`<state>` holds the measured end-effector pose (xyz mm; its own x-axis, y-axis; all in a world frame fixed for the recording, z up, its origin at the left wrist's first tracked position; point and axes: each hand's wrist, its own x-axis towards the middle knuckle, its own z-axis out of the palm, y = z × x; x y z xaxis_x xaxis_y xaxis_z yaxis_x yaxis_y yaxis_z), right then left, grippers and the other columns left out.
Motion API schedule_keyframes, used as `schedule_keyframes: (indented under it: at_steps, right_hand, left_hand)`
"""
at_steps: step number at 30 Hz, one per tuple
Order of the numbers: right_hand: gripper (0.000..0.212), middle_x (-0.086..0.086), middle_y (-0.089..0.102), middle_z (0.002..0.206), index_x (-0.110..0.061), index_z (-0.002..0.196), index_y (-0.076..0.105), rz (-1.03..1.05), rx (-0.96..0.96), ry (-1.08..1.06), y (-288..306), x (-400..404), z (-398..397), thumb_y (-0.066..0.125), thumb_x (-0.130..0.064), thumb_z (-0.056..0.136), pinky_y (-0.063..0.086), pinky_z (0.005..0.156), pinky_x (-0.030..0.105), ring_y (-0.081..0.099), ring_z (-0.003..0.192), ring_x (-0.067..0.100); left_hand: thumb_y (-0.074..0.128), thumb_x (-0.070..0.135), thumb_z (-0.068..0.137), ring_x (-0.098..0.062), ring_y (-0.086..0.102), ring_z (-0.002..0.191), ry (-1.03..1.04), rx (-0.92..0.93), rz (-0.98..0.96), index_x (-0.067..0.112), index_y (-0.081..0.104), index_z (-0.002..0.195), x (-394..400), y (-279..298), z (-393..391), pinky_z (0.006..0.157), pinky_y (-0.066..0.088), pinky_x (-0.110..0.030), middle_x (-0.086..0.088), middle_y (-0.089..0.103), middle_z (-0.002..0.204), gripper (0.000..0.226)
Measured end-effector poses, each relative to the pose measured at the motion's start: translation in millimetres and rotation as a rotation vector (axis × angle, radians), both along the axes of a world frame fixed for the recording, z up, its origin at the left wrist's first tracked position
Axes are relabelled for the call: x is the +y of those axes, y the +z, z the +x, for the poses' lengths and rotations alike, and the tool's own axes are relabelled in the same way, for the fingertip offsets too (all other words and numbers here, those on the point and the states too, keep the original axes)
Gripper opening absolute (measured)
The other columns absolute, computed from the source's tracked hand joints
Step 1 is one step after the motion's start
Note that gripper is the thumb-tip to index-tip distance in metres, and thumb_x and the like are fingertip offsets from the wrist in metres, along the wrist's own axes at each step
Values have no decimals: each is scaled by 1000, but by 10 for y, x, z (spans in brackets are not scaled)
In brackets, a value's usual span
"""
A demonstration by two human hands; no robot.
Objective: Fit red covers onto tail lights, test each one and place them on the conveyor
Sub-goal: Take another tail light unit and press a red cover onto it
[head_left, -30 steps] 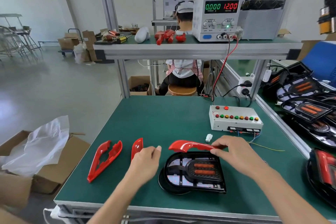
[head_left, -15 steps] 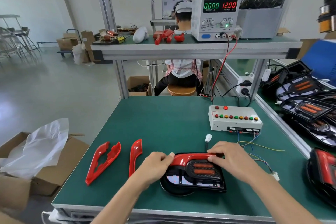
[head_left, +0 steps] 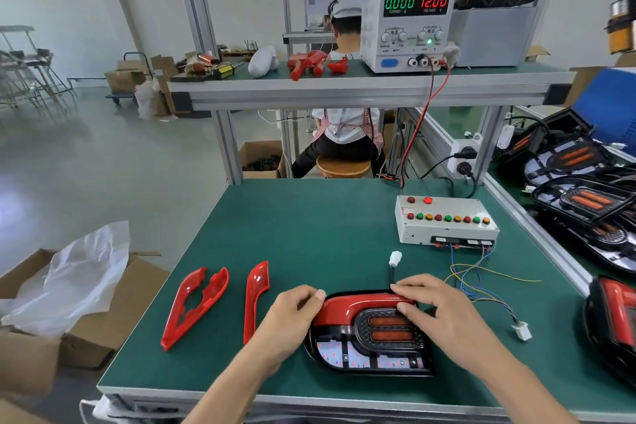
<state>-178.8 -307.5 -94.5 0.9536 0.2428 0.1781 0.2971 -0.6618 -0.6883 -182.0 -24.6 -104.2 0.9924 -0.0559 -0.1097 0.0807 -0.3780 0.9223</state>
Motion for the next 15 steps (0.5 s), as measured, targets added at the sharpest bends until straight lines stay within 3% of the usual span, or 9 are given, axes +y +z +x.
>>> schedule_keyframes:
  at_steps: [2,6,8,12,15]
  right_hand:
    - [26,-36,57,123,-45,121,70,42,7,-7,-21,0,-28,62,-40,97,42,98,19,53,118,-10]
    - [24,-33,63,118,-46,113,73,227,57,-76,-65,29,-66,63,-31,97,42,98,19,56,117,-8]
    - [28,-31,65,116,-45,111,73,335,71,-147,-94,61,-82,68,-23,95,46,95,16,62,110,-5]
    - [36,-12,74,106,-43,113,72,713,201,-271,-153,150,-126,71,-14,93,54,73,11,70,89,-1]
    - [26,-2,78,101,-34,105,79,922,307,-327,-189,224,-160,68,-13,94,57,73,19,74,92,8]
  left_hand:
    - [63,45,98,-1,67,83,-16,-26,37,26,72,95,-22,0,-22,81,52,-19,14,74,89,21]
    - [66,49,93,4,63,93,10,-102,92,33,68,95,-104,-18,-53,79,45,-8,17,70,96,17]
    - [64,49,95,3,62,96,15,-122,93,33,66,96,-139,-20,-59,81,44,-10,15,69,100,16]
    - [64,44,96,3,60,104,15,-176,99,33,62,98,-161,-26,-82,88,42,-14,19,68,101,11]
    - [69,36,95,4,59,103,32,-226,46,32,59,100,-184,-13,-111,85,41,-7,28,64,100,12]
